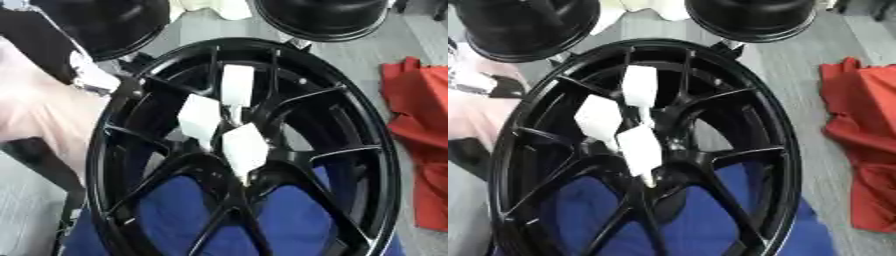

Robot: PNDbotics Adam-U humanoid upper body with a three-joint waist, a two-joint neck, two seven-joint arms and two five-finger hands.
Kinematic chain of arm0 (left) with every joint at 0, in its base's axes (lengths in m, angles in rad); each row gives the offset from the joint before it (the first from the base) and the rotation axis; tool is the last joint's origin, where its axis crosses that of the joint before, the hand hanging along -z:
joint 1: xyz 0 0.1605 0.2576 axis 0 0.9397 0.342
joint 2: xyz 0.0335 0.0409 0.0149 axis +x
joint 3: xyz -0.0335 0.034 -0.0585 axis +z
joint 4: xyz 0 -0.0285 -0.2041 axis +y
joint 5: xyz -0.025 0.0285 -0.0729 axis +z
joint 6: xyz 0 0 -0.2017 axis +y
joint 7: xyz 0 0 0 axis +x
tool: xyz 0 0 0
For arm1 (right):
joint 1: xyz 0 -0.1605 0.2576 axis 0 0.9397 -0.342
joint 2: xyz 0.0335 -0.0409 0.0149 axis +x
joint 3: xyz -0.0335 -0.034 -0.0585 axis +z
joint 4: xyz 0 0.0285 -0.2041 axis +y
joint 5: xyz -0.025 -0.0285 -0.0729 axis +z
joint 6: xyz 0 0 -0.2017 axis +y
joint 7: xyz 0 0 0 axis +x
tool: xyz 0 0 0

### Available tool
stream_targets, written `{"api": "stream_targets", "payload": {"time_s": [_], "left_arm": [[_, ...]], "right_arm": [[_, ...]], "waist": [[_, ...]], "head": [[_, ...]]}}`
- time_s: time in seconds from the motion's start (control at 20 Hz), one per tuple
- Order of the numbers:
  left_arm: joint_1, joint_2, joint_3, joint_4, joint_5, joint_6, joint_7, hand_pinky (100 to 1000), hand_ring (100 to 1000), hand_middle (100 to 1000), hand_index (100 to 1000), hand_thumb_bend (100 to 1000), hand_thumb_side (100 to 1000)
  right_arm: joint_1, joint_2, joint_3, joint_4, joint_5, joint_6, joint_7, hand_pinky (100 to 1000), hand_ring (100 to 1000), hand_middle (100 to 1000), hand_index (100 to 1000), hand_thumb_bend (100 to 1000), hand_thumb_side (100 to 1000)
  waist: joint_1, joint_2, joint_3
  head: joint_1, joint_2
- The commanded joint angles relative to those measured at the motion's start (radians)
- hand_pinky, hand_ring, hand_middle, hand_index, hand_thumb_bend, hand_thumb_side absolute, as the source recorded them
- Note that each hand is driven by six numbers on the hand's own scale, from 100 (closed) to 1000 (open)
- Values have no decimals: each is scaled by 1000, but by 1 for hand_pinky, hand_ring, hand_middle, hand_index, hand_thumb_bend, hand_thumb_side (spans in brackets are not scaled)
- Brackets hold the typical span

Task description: Pull the pin out of the wheel hub.

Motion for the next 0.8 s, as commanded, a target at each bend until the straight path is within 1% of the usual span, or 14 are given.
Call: {"api": "stream_targets", "payload": {"time_s": [0.05,0.1,0.25,0.35,0.45,0.65,0.8], "left_arm": [[-38,-8,-8,17,-13,18,-42,914,893,772,864,625,476],[-46,-16,-13,23,-15,28,-55,914,895,777,866,612,455],[-65,-33,-32,34,-30,54,-87,916,903,794,880,612,471],[-73,-41,-42,35,-34,60,-91,916,904,796,881,609,466],[-80,-49,-47,33,-37,65,-92,903,889,784,872,591,441],[-87,-65,-73,38,-9,83,-92,892,870,766,864,550,484],[-91,-71,-99,34,13,99,-92,892,871,777,869,557,509]], "right_arm": [[-11,-32,-3,-13,6,1,0,657,515,612,626,100,717],[-11,-32,-3,-13,6,1,0,657,515,612,626,100,719],[-12,-32,-1,-13,5,1,1,657,515,612,626,100,720],[-12,-32,-1,-12,4,2,1,657,515,612,625,100,721],[-13,-30,0,-11,3,2,2,657,515,612,625,100,722],[-15,-28,1,-10,1,2,2,657,515,611,625,100,723],[-15,-28,1,-10,0,2,0,657,515,611,625,100,724]], "waist": [[-3,-31,1],[-3,-30,1],[-4,-29,1],[-4,-27,1],[-5,-26,1],[-5,-24,-1],[-4,-23,-2]], "head": [[-5,3],[-6,3],[-8,4],[-10,4],[-11,3],[-10,3],[-8,5]]}}
